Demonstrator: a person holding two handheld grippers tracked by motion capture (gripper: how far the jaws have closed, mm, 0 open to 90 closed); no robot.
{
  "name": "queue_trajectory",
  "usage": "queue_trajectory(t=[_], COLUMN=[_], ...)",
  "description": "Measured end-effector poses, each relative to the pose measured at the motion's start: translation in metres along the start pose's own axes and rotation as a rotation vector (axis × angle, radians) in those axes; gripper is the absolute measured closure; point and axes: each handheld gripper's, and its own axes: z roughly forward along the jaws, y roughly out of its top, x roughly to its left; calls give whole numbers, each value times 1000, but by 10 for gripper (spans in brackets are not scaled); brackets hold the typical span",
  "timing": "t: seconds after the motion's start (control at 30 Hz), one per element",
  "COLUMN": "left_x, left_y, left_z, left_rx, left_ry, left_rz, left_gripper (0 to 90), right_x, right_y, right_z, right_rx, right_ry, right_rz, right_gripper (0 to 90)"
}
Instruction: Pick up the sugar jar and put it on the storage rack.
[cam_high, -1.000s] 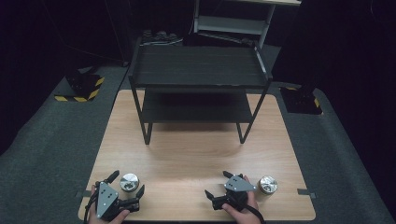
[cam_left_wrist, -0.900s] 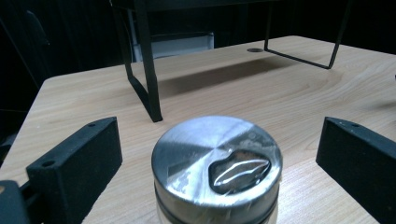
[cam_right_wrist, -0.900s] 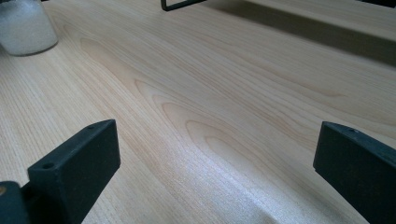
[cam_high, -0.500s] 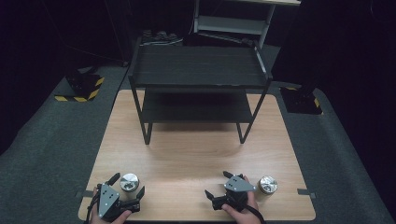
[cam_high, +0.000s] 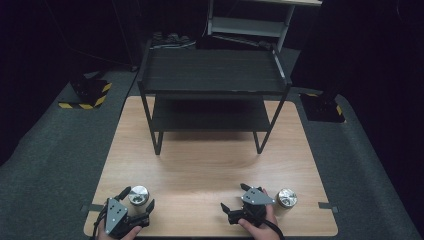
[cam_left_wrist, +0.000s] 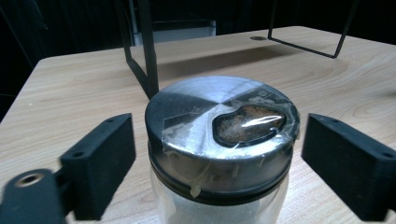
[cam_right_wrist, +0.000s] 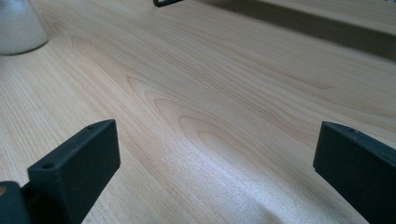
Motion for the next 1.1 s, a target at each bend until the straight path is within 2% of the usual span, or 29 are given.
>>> queue_trajectory(t=[0.17,0.4,0.57,0.83,1.1], left_x=[2,5,6,5,0], left_y=[-1,-3,-4,-5,-2], left_z=[-1,-2,-2,-1,-2], left_rx=[-2,-10,-14,-18,-10], left_ry=[-10,-11,-15,-11,8], left_rz=[-3,-20,-31,-17,-30], left_gripper=[238,310,317,317,323], right_x=[0,2,2,0,0], right_y=[0,0,0,1,1], right_z=[0,-1,-1,-1,0], right_rx=[-2,2,4,7,9], right_ry=[-1,-20,-23,-13,-13], right_rz=[-1,3,1,5,7], right_gripper=[8,7,8,8,8])
